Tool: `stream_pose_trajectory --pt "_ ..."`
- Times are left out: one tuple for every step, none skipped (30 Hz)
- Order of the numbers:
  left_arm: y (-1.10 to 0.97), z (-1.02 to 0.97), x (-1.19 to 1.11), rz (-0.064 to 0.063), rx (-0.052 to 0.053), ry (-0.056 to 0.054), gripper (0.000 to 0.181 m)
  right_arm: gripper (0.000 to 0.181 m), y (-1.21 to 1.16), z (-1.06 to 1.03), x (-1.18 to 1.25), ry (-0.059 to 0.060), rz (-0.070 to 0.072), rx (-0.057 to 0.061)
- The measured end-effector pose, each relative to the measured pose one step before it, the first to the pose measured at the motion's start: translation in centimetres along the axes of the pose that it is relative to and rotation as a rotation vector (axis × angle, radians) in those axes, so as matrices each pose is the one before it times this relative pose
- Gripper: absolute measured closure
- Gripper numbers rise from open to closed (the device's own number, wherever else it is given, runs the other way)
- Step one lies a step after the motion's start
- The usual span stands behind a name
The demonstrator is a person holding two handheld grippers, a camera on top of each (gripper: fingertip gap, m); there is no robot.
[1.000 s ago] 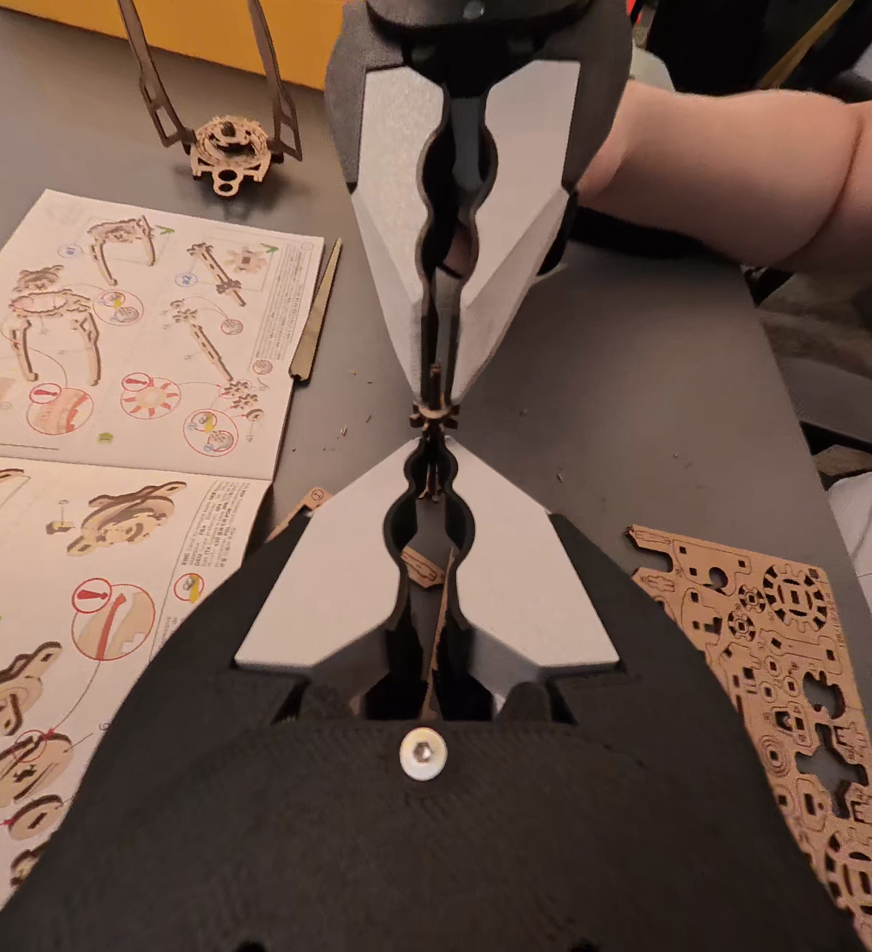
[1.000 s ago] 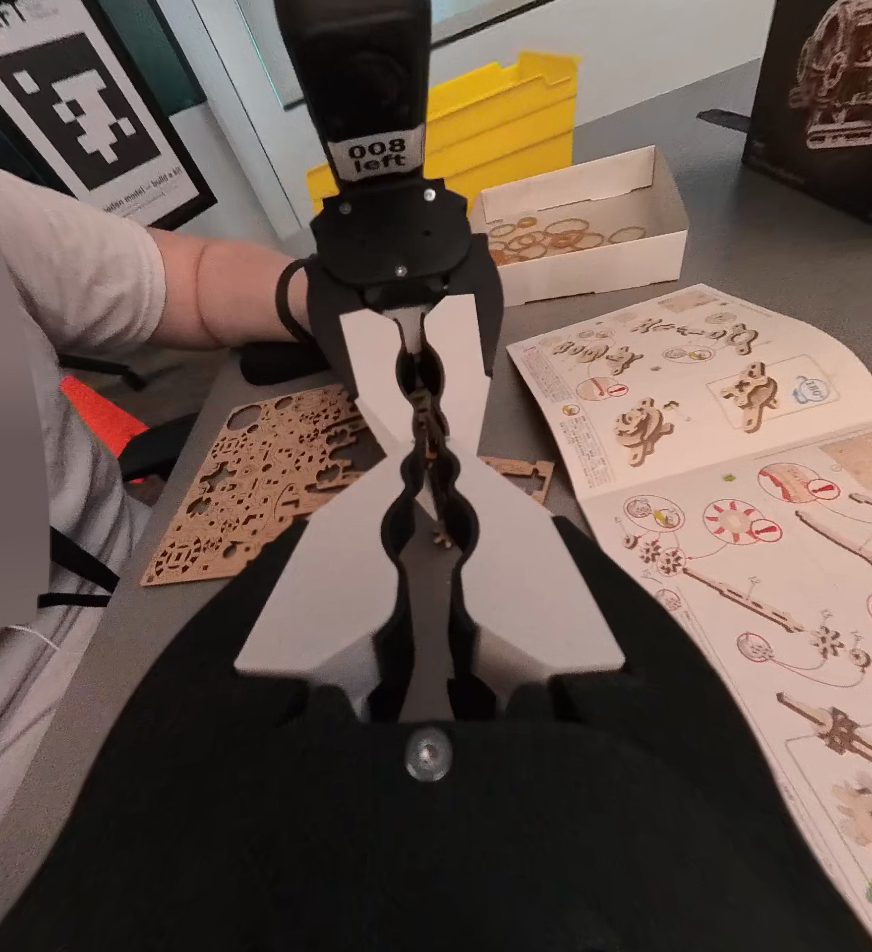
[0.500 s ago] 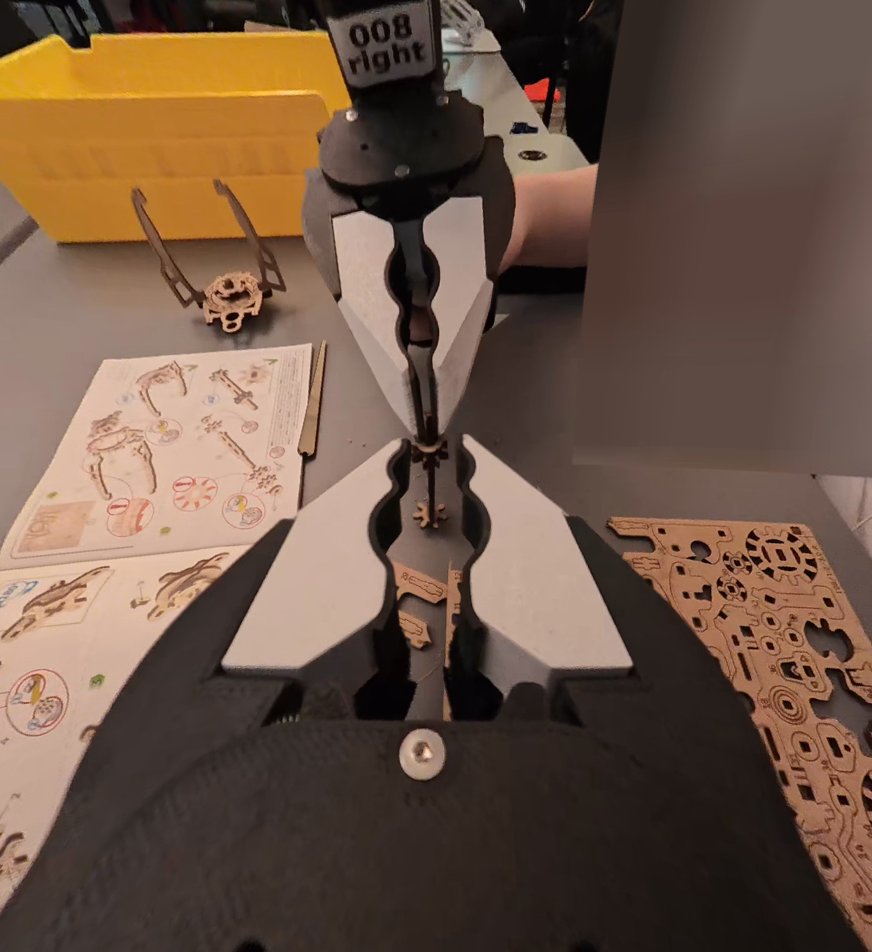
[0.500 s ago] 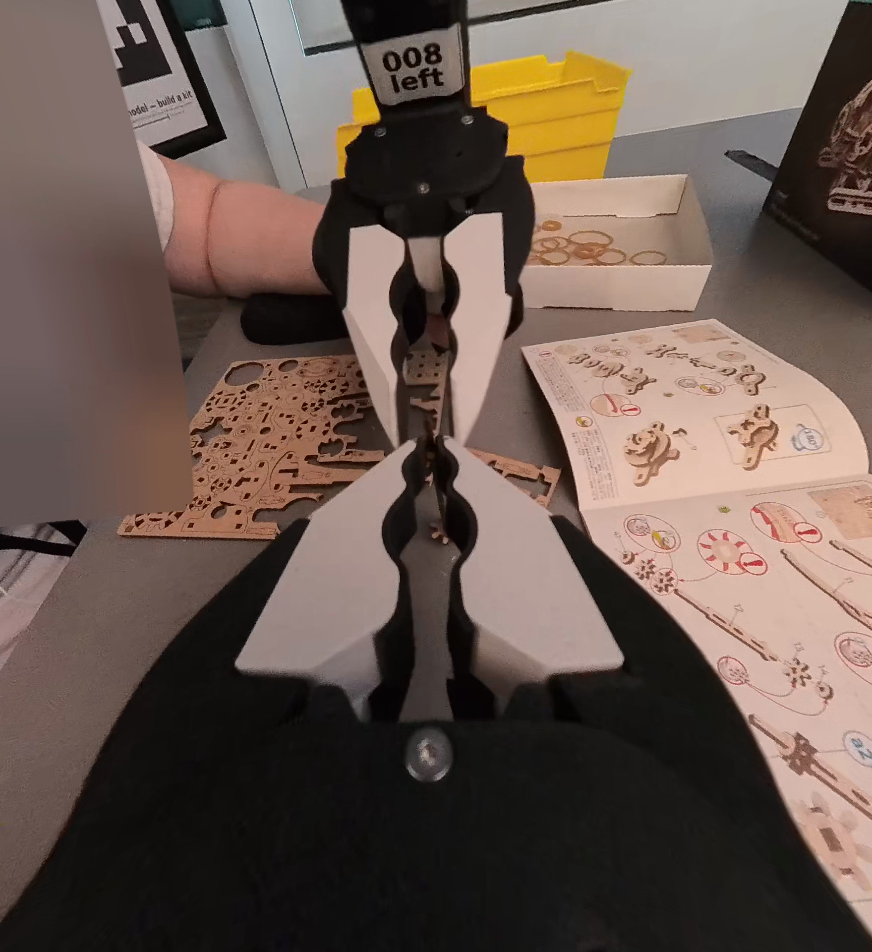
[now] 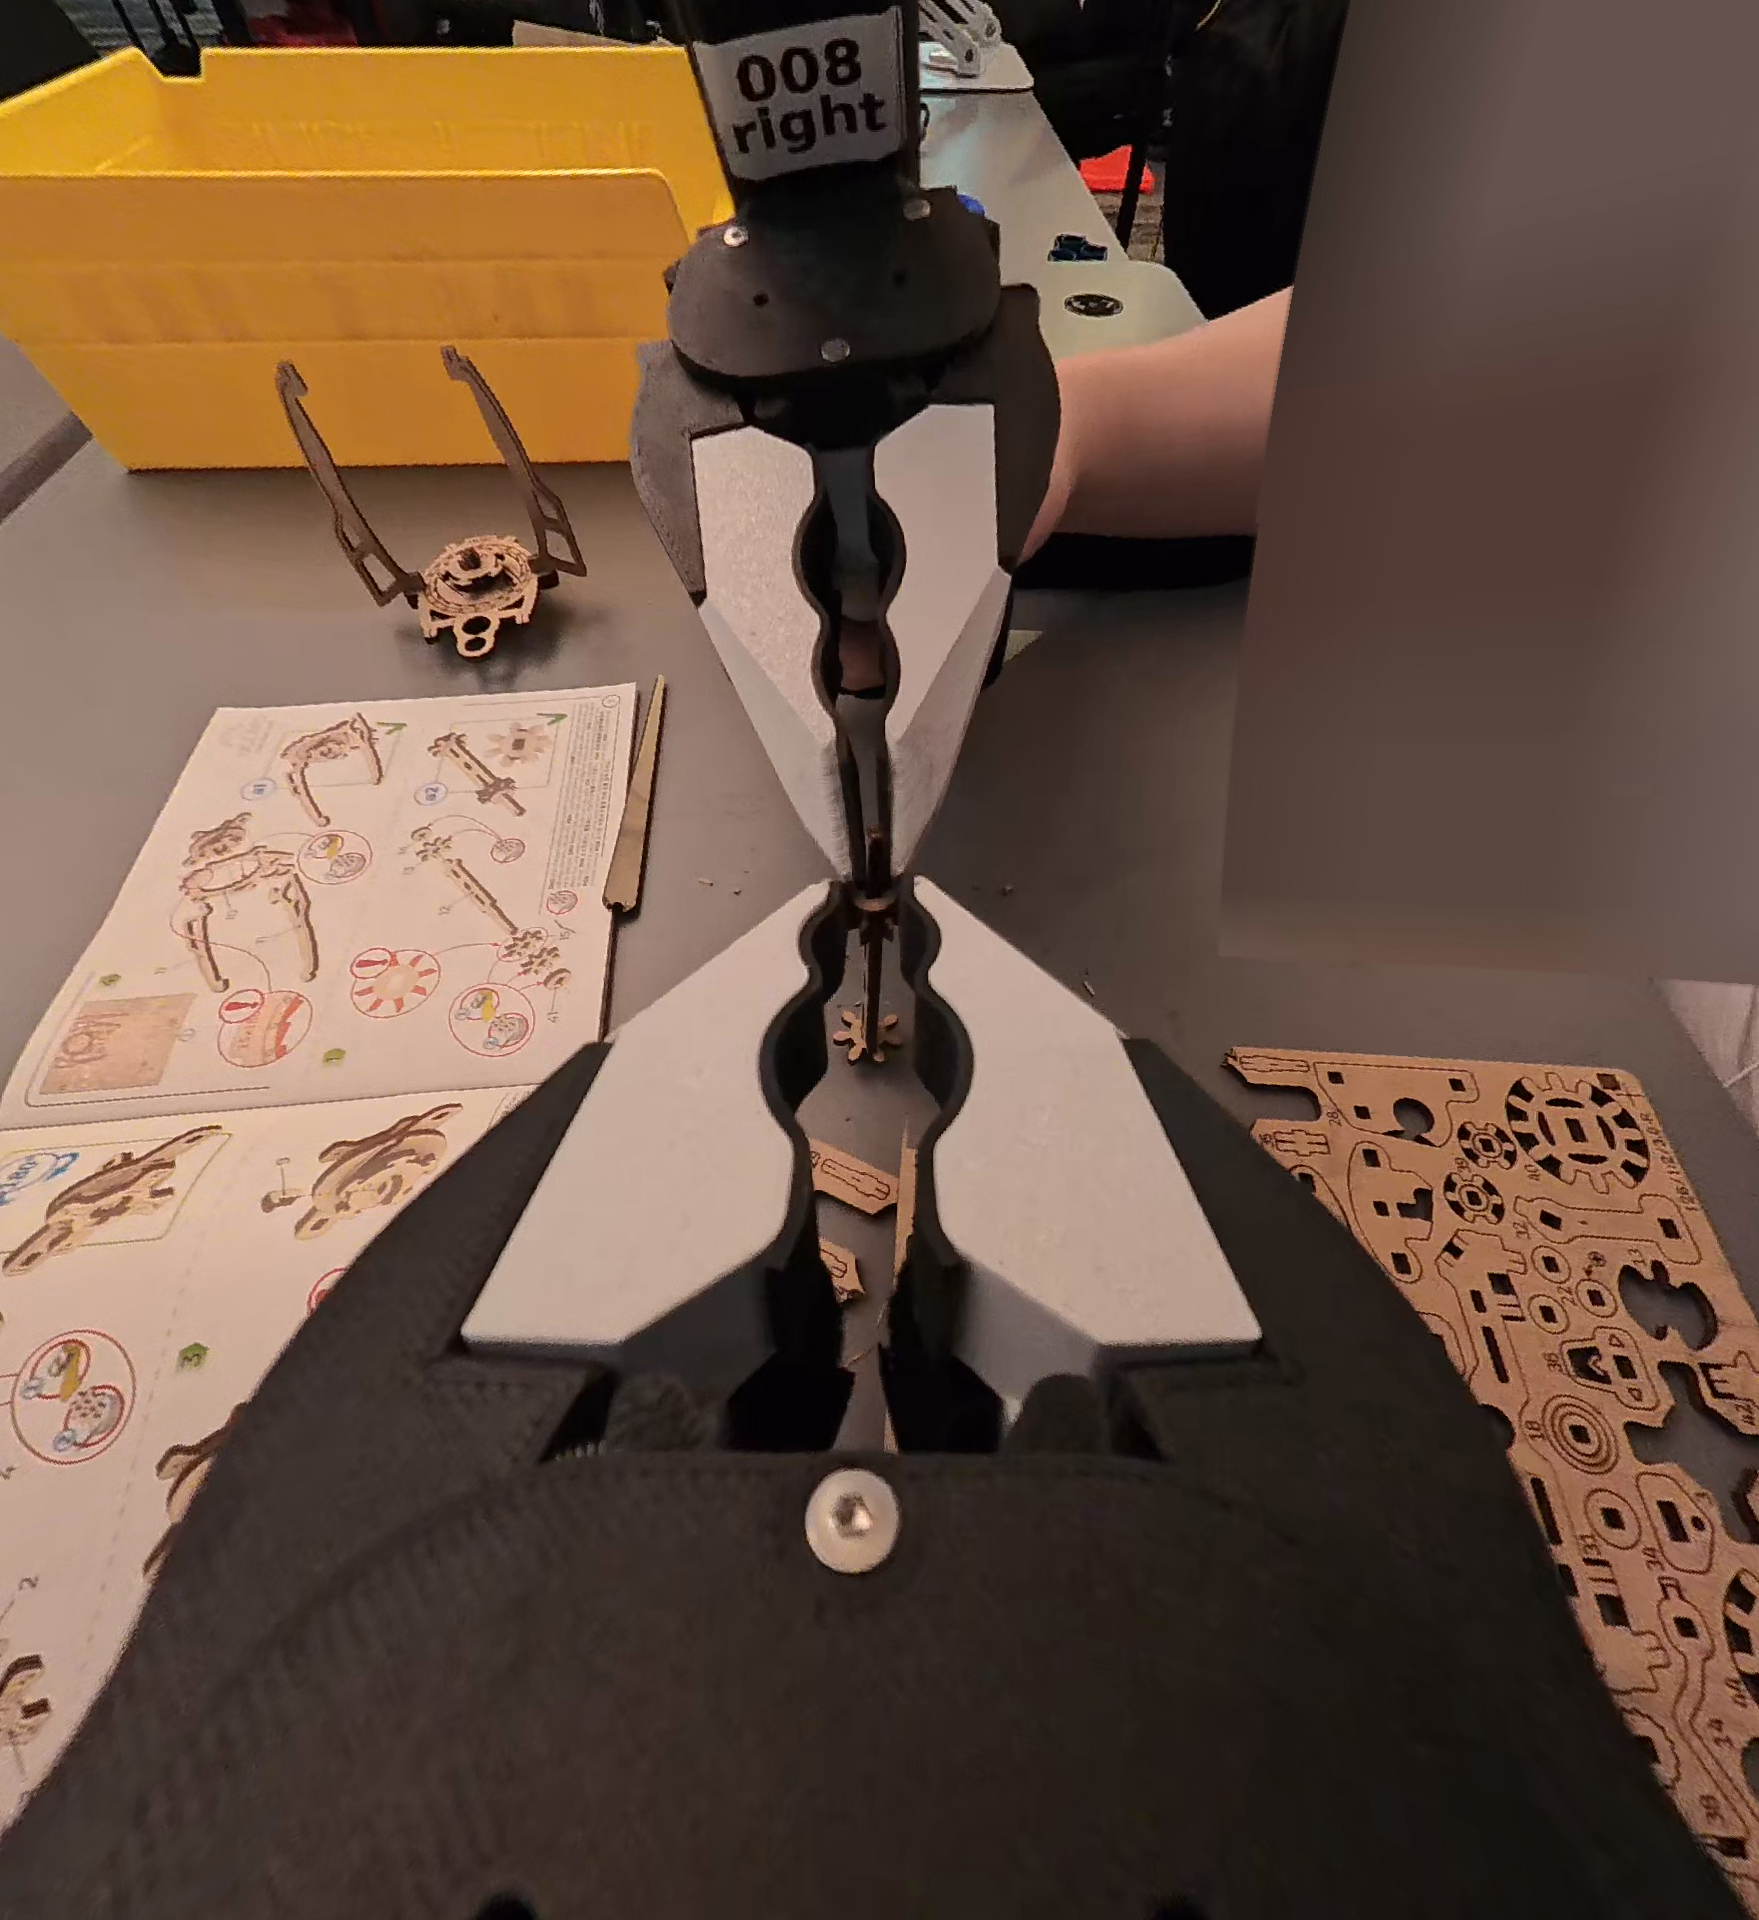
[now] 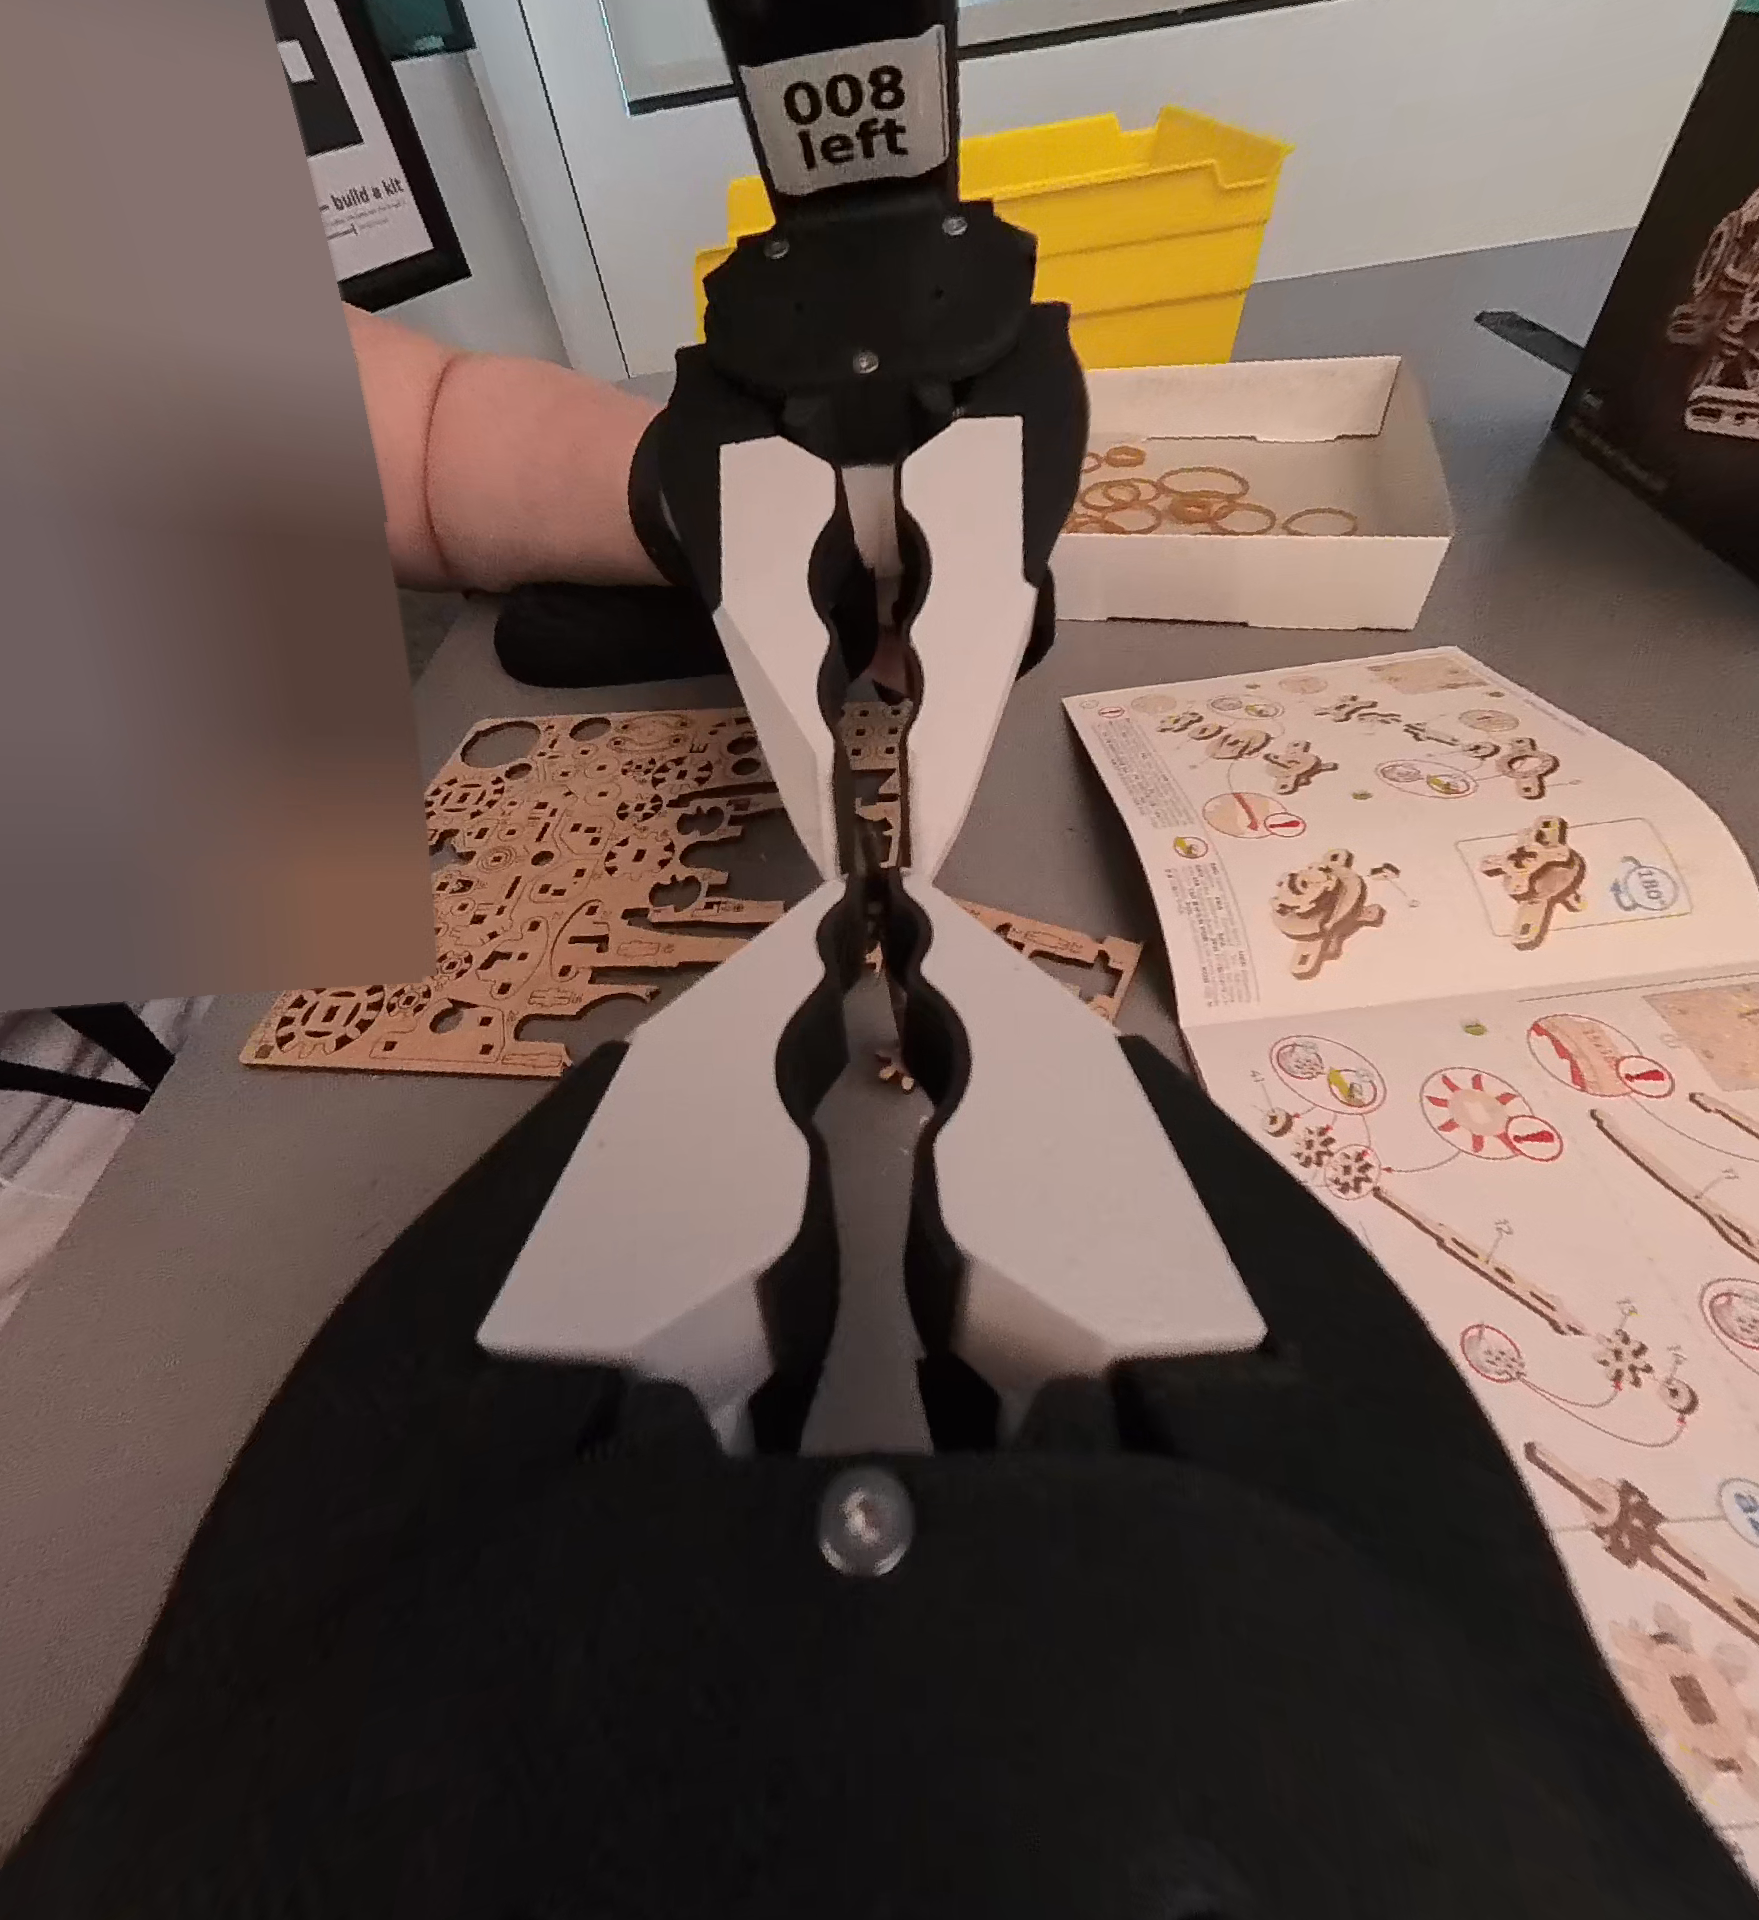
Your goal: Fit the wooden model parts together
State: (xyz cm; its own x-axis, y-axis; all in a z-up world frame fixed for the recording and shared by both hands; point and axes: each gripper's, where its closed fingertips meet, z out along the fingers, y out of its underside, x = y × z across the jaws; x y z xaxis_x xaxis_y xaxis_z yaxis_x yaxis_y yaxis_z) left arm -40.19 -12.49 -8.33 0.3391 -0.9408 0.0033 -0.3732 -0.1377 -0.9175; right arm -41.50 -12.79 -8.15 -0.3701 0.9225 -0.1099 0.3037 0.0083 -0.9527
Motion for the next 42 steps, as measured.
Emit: stream_pose_trajectory --pt "0.020 -0.020 0.037 -0.0017 -0.0001 0.0032 0.174 0.178 0.033 0.039 -0.056 0.0023 -0.0092 -0.0050" --pt "0.004 -0.007 -0.014 -0.0050 0.0018 0.0010 0.174 0.178 0.013 0.014 0.006 0.0047 -0.0040 -0.0042" --pt "0.008 0.000 0.014 -0.0097 0.0001 0.0039 0.174 0.178 0.020 0.008 -0.004 0.0021 -0.0014 -0.0024" --pt "0.015 -0.010 0.035 -0.0086 -0.0022 0.0047 0.174 0.178 0.030 0.009 -0.032 -0.0008 0.0011 -0.0053" --pt "0.023 -0.024 0.008 -0.0036 -0.0013 0.0022 0.174 0.178 0.009 0.026 -0.019 0.0023 -0.0030 -0.0045" --pt "0.018 -0.014 0.057 0.0001 0.0000 0.0024 0.174 0.178 0.008 0.023 -0.013 0.0040 -0.0059 -0.0031" --pt "0.018 -0.009 0.084 0.0012 -0.0012 0.0043 0.174 0.178 0.026 0.028 -0.105 -0.0031 -0.0031 -0.0041" --pt "0.003 0.006 -0.023 0.0017 -0.0004 -0.0033 0.173 0.178 0.018 0.009 -0.032 0.0000 0.0011 -0.0016" --pt "-0.018 0.041 -0.060 0.0008 0.0011 -0.0062 0.173 0.178 0.007 -0.038 0.067 0.0043 -0.0006 -0.0023" --pt "-0.010 0.034 -0.030 0.0002 0.0006 -0.0027 0.173 0.178 0.017 -0.040 0.031 0.0024 -0.0037 -0.0029" --pt "-0.008 -0.005 -0.060 0.0003 -0.0001 -0.0041 0.173 0.178 0.009 -0.019 0.029 0.0003 0.0022 -0.0014" --pt "0.003 -0.011 -0.079 -0.0003 0.0001 -0.0040 0.173 0.178 -0.013 -0.002 0.108 0.0045 0.0031 0.0025" --pt "0.004 -0.003 0.024 -0.0020 0.0006 0.0026 0.173 0.178 0.002 0.009 0.011 0.0014 -0.0027 -0.0002" --pt "0.007 -0.013 -0.023 -0.0038 0.0007 0.0002 0.174 0.178 0.008 0.017 -0.027 -0.0004 -0.0019 -0.0009" --pt "0.003 0.003 -0.051 -0.0038 0.0005 -0.0024 0.173 0.178 -0.002 -0.004 0.061 0.0049 -0.0004 -0.0006" --pt "-0.009 0.009 0.013 -0.0015 0.0004 0.0015 0.174 0.178 0.009 -0.001 0.014 0.0007 0.0017 -0.0017" --pt "-0.004 0.028 0.003 -0.0001 0.0012 0.0007 0.174 0.178 0.006 -0.015 -0.019 -0.0025 0.0022 0.0016" --pt "-0.009 0.006 -0.022 0.0003 0.0015 -0.0012 0.174 0.178 0.017 -0.027 0.012 -0.0017 0.0018 0.0017" --pt "0.002 0.005 -0.013 -0.0018 0.0005 -0.0002 0.174 0.178 -0.001 -0.008 0.014 -0.0010 0.0028 0.0009" --pt "0.006 -0.015 -0.020 -0.0029 -0.0001 0.0006 0.174 0.177 0.007 0.006 0.029 0.0001 0.0022 0.0007" --pt "0.014 -0.019 0.021 -0.0028 -0.0007 0.0035 0.174 0.177 -0.005 0.021 -0.013 -0.0006 0.0032 0.0006" --pt "0.014 -0.016 0.022 -0.0022 -0.0007 0.0023 0.174 0.177 0.001 0.027 -0.025 -0.0016 0.0022 0.0026" --pt "0.005 -0.009 -0.001 -0.0002 -0.0001 0.0001 0.174 0.177 0.003 0.014 -0.005 -0.0012 0.0017 0.0009" --pt "-0.011 0.022 -0.041 0.0010 0.0003 -0.0045 0.174 0.177 0.014 -0.007 0.029 0.0011 -0.0020 -0.0010" --pt "-0.017 0.030 -0.022 0.0028 0.0006 -0.0032 0.173 0.177 0.000 -0.028 0.034 0.0033 -0.0036 -0.0016" --pt "-0.011 0.023 0.019 0.0008 0.0012 -0.0001 0.174 0.177 0.004 -0.031 -0.012 -0.0004 -0.0012 0.0006" --pt "-0.022 -0.001 -0.032 -0.0023 0.0018 0.0000 0.174 0.177 -0.019 -0.020 0.005 -0.0017 0.0040 0.0036" --pt "-0.049 -0.016 -0.096 -0.0087 0.0044 0.0000 0.174 0.178 -0.058 -0.004 0.078 0.0012 0.0031 0.0080" --pt "-0.036 -0.010 -0.055 -0.0093 0.0104 0.0056 0.174 0.178 -0.087 -0.016 0.139 0.0021 0.0084 0.0144" --pt "-0.026 -0.048 0.004 -0.0181 0.0132 0.0168 0.173 0.179 -0.068 0.001 0.038 -0.0117 0.0294 0.0166" --pt "-0.051 -0.068 0.067 -0.0412 0.0117 0.0292 0.167 0.179 -0.083 -0.047 0.070 -0.0167 0.0440 0.0122" --pt "-0.092 -0.041 -0.026 -0.0590 0.0101 0.0266 0.156 0.179 -0.093 -0.183 0.538 0.0092 0.0473 0.0079" --pt "-0.068 -0.047 -0.183 -0.0537 0.0096 0.0151 0.154 0.180 -0.080 -0.245 0.594 0.0123 0.0509 0.0046" --pt "0.130 -0.032 -0.295 -0.0358 -0.0011 0.0005 0.155 0.181 -0.042 -0.164 0.163 -0.0144 0.0534 0.0080" --pt "0.511 0.041 -0.634 -0.0146 -0.0244 -0.0267 0.154 0.181 -0.488 -0.184 0.017 -0.0237 0.0673 0.0406" --pt "0.473 0.105 -0.428 -0.0010 -0.0218 -0.0200 0.153 0.181 -0.607 -0.215 0.072 -0.0218 0.0797 0.0443" --pt "0.146 0.105 0.103 0.0046 -0.0068 0.0064 0.153 0.181 -0.441 -0.186 0.078 -0.0197 0.0695 0.0309" --pt "0.001 0.070 0.116 0.0030 -0.0023 0.0030 0.157 0.181 -0.059 -0.106 0.195 -0.0024 0.0320 0.0056" --pt "0.131 0.064 -0.164 0.0058 -0.0108 -0.0162 0.161 0.181 0.335 -0.003 0.477 0.0297 -0.0128 -0.0219" --pt "0.235 0.064 -0.209 0.0114 -0.0132 -0.0174 0.166 0.181 0.426 0.078 0.352 0.0333 -0.0345 -0.0290" --pt "0.238 0.079 0.016 0.0126 -0.0118 -0.0018 0.169 0.181 0.252 0.171 -0.063 0.0093 -0.0248 -0.0184" --pt "0.050 0.030 -0.018 0.0037 -0.0038 -0.0031 0.169 0.181 0.115 0.216 -0.189 -0.0030 -0.0056 -0.0078"
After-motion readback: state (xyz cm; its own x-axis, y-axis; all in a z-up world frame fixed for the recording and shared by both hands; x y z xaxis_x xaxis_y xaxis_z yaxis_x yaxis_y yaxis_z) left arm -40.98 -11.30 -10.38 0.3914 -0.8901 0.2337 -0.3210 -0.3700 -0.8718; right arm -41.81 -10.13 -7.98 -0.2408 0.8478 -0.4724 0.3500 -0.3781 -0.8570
